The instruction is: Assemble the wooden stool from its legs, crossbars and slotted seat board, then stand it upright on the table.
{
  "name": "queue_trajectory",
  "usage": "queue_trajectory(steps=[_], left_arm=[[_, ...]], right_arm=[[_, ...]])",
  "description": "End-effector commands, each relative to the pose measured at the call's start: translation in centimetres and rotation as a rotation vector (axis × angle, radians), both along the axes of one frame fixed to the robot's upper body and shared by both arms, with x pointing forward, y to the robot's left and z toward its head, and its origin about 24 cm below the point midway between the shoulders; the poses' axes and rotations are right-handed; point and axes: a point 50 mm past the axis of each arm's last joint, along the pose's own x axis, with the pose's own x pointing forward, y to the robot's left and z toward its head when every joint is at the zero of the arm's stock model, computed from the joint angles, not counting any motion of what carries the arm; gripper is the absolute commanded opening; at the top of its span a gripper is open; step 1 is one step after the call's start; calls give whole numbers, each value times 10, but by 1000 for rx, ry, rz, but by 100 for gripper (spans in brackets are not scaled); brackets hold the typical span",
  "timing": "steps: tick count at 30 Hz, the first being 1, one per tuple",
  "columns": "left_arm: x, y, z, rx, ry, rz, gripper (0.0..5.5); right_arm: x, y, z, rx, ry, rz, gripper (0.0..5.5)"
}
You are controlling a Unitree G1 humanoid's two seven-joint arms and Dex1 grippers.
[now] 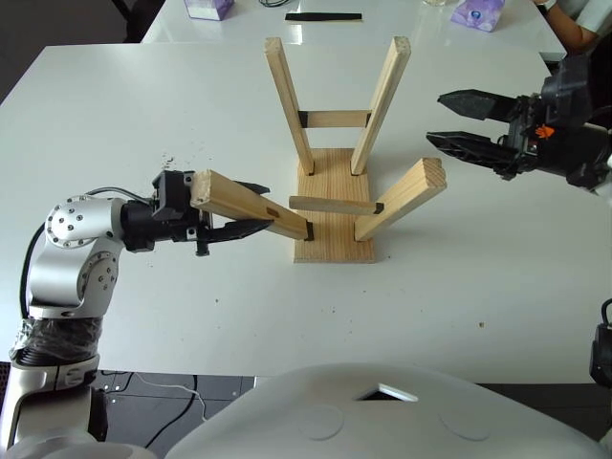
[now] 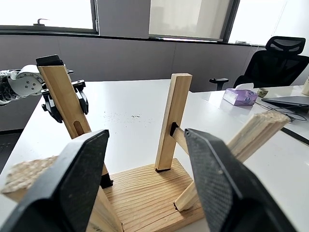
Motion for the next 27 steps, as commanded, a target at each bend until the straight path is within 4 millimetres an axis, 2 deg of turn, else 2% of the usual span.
queue_trajectory(steps=[1, 16, 20, 23, 27], left_arm=[[5, 1, 4, 47, -24, -1, 205], [10, -3, 9, 69, -157, 2, 205], [7, -3, 3, 84, -143, -12, 205], [2, -1, -7, 162, -146, -48, 205], [0, 0, -8, 192, -138, -76, 205]], right_arm=[[-1, 1, -4, -29, -9, -2, 288], [0, 1, -8, -51, -25, 10, 288], [0, 1, -8, -54, -28, 14, 288], [0, 1, -8, -53, -27, 17, 288], [-1, 1, -8, -53, -24, 21, 288]])
